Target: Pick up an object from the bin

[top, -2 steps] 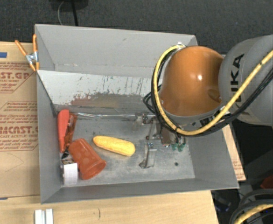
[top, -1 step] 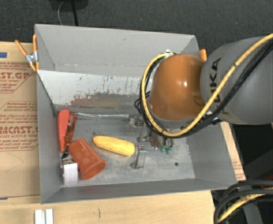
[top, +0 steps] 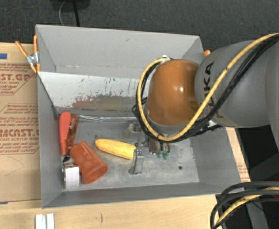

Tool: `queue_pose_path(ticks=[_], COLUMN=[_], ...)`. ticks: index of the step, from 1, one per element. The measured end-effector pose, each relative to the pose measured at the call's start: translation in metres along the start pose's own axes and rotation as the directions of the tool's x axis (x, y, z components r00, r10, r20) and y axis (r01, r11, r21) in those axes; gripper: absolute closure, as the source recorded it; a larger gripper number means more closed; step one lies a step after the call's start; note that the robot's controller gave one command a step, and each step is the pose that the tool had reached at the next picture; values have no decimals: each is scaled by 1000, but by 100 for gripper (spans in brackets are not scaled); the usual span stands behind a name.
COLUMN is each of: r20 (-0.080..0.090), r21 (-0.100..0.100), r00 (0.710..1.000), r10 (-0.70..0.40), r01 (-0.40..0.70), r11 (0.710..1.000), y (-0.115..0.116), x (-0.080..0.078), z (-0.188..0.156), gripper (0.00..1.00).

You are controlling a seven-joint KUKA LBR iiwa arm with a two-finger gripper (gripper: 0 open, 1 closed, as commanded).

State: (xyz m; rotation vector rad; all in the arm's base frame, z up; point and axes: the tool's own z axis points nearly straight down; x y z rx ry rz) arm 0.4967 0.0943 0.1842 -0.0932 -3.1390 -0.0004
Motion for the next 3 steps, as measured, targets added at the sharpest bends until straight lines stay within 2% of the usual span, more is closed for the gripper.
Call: queue_pose_path(ticks=[1,2,3], r20=[7,7,12], r21=[-6,-6,-6], r00=[997,997,999], r10=[70,70,-45], r01=[-70,-70,45], r11=[998,997,999], y=[-36,-36,-47], x=[-36,-36,-49], z=[113,113,-34], gripper=[100,100,100])
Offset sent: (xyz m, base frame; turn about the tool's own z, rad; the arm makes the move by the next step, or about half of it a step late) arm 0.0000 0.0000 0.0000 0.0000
